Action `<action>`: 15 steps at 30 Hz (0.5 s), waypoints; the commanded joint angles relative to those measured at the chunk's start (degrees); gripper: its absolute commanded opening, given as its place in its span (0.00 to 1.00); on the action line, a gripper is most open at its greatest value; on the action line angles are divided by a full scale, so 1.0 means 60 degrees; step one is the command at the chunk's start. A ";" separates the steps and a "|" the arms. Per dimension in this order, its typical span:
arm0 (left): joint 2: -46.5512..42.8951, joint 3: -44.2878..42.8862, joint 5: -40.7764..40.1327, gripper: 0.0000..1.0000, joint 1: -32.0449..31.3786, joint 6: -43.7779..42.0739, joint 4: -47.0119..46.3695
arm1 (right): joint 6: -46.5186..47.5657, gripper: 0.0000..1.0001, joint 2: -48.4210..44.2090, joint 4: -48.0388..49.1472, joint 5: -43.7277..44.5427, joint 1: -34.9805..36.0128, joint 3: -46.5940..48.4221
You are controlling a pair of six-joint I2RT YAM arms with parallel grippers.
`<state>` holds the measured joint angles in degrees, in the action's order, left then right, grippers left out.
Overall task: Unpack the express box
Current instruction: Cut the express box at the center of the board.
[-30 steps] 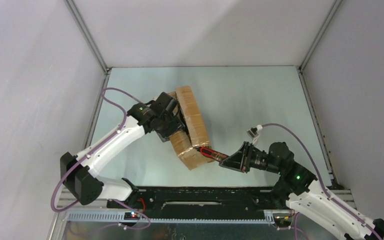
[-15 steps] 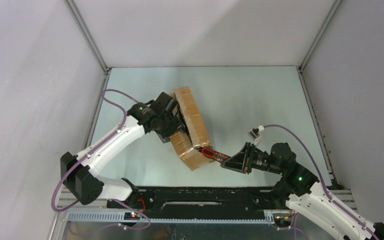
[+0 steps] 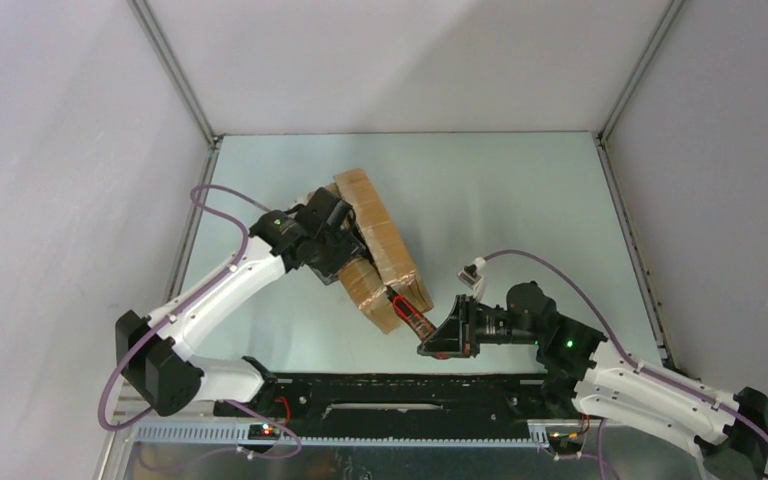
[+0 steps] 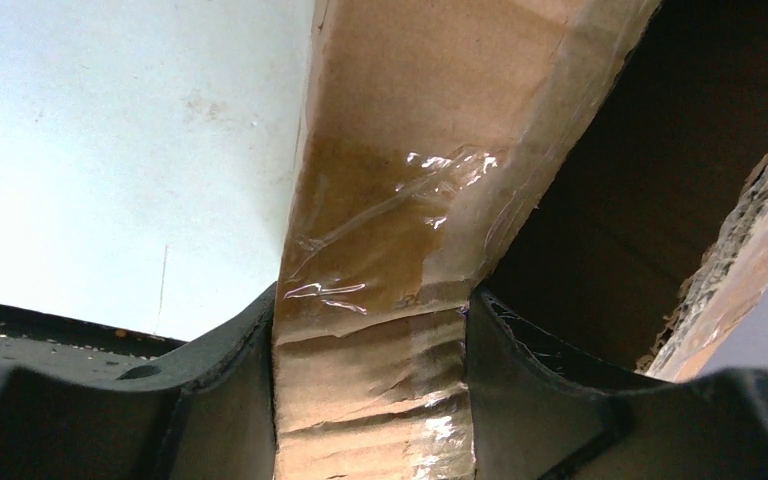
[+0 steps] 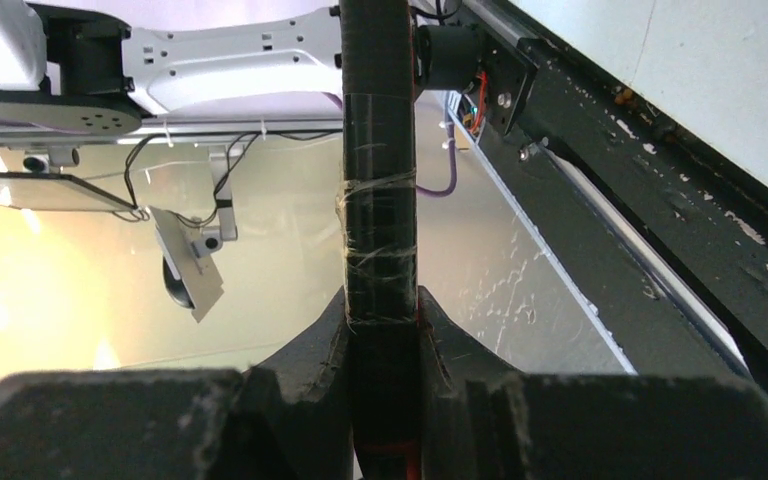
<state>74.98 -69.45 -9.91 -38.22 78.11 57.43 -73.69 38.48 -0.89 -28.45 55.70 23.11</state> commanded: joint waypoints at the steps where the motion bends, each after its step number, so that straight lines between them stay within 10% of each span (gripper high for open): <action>1: -0.0280 0.0367 0.0523 0.00 0.0249 0.0968 -0.1251 | -0.0008 0.00 -0.0467 -0.0966 -0.0058 -0.0462 0.0052; 15: -0.0158 0.0222 0.0702 0.00 0.0496 0.0414 -0.1155 | 0.0265 0.00 -0.0672 -0.1196 -0.0795 -0.0980 0.0046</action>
<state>74.78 -67.88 -5.80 -34.28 79.55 54.13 -72.31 31.35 -8.58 -31.51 49.74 23.09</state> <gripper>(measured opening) 0.598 0.229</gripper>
